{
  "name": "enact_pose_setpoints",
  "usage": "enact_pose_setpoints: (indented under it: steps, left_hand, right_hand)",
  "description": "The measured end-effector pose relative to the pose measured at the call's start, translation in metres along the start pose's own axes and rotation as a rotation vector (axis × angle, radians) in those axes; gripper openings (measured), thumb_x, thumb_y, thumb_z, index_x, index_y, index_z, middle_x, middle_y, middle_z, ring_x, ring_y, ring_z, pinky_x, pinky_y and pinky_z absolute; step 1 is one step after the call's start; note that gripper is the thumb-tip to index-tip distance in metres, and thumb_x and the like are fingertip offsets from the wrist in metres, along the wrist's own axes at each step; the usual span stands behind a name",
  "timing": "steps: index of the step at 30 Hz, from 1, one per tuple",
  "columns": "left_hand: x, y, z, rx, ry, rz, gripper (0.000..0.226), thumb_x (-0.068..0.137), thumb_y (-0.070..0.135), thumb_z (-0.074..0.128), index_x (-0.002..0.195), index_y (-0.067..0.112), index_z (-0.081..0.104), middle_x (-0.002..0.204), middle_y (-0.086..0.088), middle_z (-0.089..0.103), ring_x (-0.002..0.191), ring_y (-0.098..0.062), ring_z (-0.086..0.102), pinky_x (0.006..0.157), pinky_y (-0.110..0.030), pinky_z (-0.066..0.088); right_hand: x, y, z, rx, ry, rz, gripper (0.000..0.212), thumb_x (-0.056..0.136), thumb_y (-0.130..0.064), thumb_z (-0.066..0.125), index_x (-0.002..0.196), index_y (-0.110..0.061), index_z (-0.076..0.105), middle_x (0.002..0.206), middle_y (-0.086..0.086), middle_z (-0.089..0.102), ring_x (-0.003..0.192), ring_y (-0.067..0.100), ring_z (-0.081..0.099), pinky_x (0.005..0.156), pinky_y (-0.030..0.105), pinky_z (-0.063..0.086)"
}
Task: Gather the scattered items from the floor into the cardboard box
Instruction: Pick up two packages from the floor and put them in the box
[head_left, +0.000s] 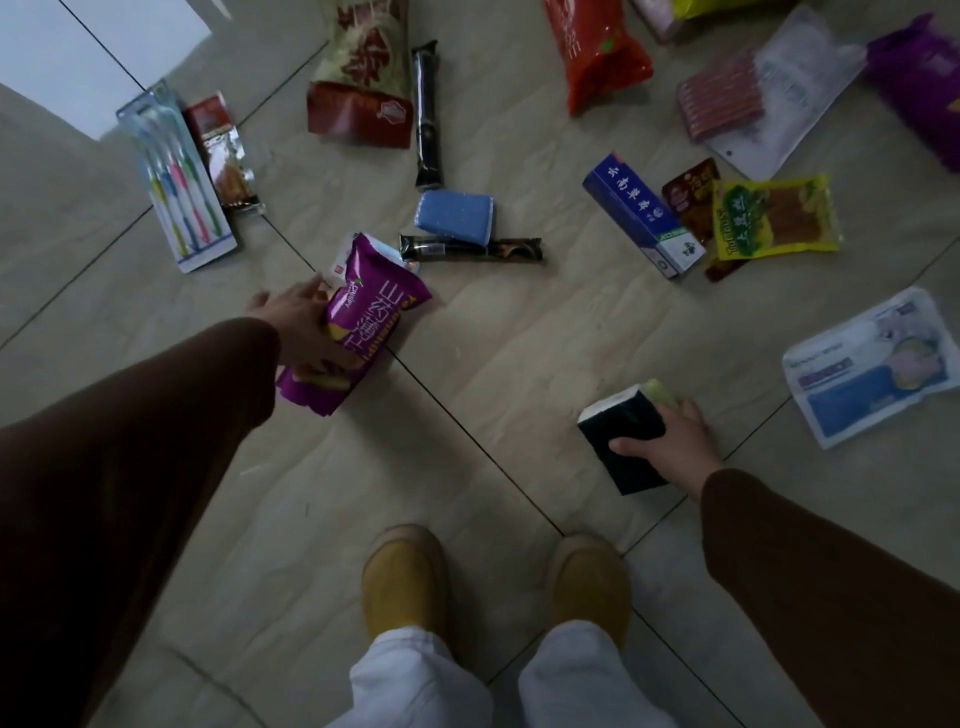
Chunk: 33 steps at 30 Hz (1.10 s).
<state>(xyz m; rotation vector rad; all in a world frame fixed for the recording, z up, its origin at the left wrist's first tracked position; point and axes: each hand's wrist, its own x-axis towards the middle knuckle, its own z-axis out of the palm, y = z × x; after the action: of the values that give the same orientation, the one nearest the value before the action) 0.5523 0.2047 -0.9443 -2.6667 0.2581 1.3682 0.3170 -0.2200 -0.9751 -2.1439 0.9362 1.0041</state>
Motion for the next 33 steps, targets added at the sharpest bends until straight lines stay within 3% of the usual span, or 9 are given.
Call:
enact_pose_setpoints:
  steps: [3, 6, 8, 11, 17, 19, 22, 27, 33]
  left_hand:
    - [-0.004, 0.017, 0.006, 0.009, -0.044, -0.002, 0.099, 0.065, 0.080, 0.068, 0.150, 0.042, 0.033, 0.156, -0.005, 0.034, 0.137, -0.034, 0.031, 0.111, -0.050, 0.025]
    - [-0.020, 0.043, 0.024, 0.084, 0.065, -0.016, 0.091, 0.064, 0.082, 0.065, 0.142, 0.040, 0.047, 0.127, -0.005, 0.054, 0.119, -0.029, 0.040, 0.099, -0.042, 0.033]
    - [-0.037, 0.061, 0.035, 0.036, 0.116, -0.028, 0.087, 0.065, 0.081, 0.065, 0.139, 0.037, 0.051, 0.119, -0.006, 0.053, 0.114, -0.028, 0.041, 0.096, -0.042, 0.036]
    - [-0.074, 0.092, 0.036, -0.341, 0.006, -0.042, 0.080, 0.070, 0.063, 0.077, 0.139, 0.031, 0.053, 0.113, -0.004, 0.044, 0.107, -0.026, 0.045, 0.096, -0.042, 0.047]
    - [-0.164, 0.162, -0.026, -0.657, -0.003, 0.016, 0.081, 0.072, 0.048, 0.083, 0.142, 0.028, 0.047, 0.120, 0.001, 0.033, 0.106, -0.021, 0.045, 0.088, -0.041, 0.055]
    - [-0.193, 0.187, -0.054, -0.682, 0.020, 0.053, 0.080, 0.072, 0.047, 0.083, 0.141, 0.027, 0.048, 0.121, 0.000, 0.033, 0.105, -0.020, 0.047, 0.082, -0.038, 0.055]
    - [-0.235, 0.224, -0.096, -0.641, 0.034, 0.111, 0.084, 0.069, 0.053, 0.083, 0.141, 0.027, 0.047, 0.120, 0.001, 0.032, 0.109, -0.023, 0.049, 0.088, -0.043, 0.057]
    - [-0.299, 0.298, -0.150, -0.565, 0.094, 0.228, 0.089, 0.063, 0.058, 0.084, 0.139, 0.026, 0.049, 0.127, -0.004, 0.036, 0.114, -0.028, 0.051, 0.089, -0.040, 0.054]
    - [-0.361, 0.398, -0.172, -0.495, 0.098, 0.350, 0.090, 0.068, 0.052, 0.083, 0.144, 0.024, 0.045, 0.136, -0.006, 0.032, 0.121, -0.030, 0.047, 0.107, -0.049, 0.046]
  right_hand:
    - [-0.006, -0.026, 0.005, -0.037, 0.055, -0.059, 0.073, 0.076, -0.045, 0.086, 0.138, -0.016, 0.058, 0.155, 0.012, 0.031, 0.139, 0.040, 0.034, 0.112, 0.048, 0.040]
    - [-0.011, -0.054, 0.014, -0.014, 0.039, -0.068, 0.075, 0.076, -0.051, 0.084, 0.136, -0.016, 0.058, 0.144, 0.016, 0.045, 0.132, 0.039, 0.042, 0.107, 0.045, 0.043]
    - [-0.018, -0.065, 0.015, 0.031, 0.019, -0.085, 0.078, 0.074, -0.054, 0.083, 0.138, -0.018, 0.057, 0.136, 0.014, 0.052, 0.129, 0.037, 0.045, 0.106, 0.046, 0.045]
    - [-0.044, -0.068, 0.005, 0.107, 0.014, -0.102, 0.079, 0.074, -0.056, 0.082, 0.140, -0.019, 0.056, 0.134, 0.012, 0.053, 0.127, 0.036, 0.048, 0.105, 0.049, 0.047]
    - [-0.136, -0.053, -0.052, 0.457, 0.103, -0.080, 0.088, 0.056, -0.067, 0.078, 0.131, -0.025, 0.061, 0.119, 0.004, 0.062, 0.109, 0.026, 0.065, 0.093, 0.048, 0.059]
    - [-0.168, -0.046, -0.078, 0.558, 0.168, -0.073, 0.091, 0.055, -0.068, 0.078, 0.133, -0.026, 0.059, 0.119, 0.003, 0.061, 0.110, 0.025, 0.065, 0.093, 0.048, 0.059]
    - [-0.216, -0.033, -0.122, 0.660, 0.265, -0.041, 0.078, 0.072, -0.053, 0.084, 0.139, -0.024, 0.056, 0.122, 0.003, 0.055, 0.115, 0.026, 0.062, 0.097, 0.047, 0.058]
    - [-0.274, 0.003, -0.190, 0.837, 0.443, 0.034, 0.073, 0.078, -0.048, 0.083, 0.140, -0.021, 0.054, 0.123, 0.004, 0.054, 0.109, 0.021, 0.062, 0.093, 0.039, 0.059]
    - [-0.324, 0.071, -0.252, 1.035, 0.519, 0.078, 0.065, 0.067, -0.053, 0.079, 0.122, -0.023, 0.061, 0.117, 0.003, 0.056, 0.099, 0.020, 0.069, 0.086, 0.043, 0.063]
